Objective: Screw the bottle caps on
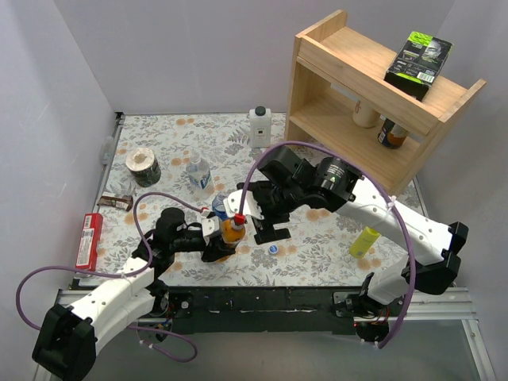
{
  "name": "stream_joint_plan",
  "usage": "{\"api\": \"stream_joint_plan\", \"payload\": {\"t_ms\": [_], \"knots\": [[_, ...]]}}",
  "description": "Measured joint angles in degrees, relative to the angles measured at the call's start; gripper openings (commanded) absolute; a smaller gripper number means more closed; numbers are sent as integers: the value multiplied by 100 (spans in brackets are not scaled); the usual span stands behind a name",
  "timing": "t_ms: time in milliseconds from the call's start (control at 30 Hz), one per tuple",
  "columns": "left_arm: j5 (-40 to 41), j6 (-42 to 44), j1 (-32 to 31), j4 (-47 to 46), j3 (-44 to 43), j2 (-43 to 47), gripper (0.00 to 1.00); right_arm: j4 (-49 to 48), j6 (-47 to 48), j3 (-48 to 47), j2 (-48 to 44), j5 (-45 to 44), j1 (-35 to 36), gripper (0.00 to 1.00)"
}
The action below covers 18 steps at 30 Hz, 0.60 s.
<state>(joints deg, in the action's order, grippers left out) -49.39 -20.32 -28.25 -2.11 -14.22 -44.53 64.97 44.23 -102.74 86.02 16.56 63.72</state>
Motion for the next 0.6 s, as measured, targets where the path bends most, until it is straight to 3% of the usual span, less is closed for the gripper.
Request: {"api": "stream_joint_plan", "payload": {"t_ms": [100,600], "knots": [[-72,63,0,83,-79,-31,0,-573,354,608,-116,210,0,96],[-229,13,0,168,-192,-249,0,-1198,376,610,-11,826,0,93]]}}
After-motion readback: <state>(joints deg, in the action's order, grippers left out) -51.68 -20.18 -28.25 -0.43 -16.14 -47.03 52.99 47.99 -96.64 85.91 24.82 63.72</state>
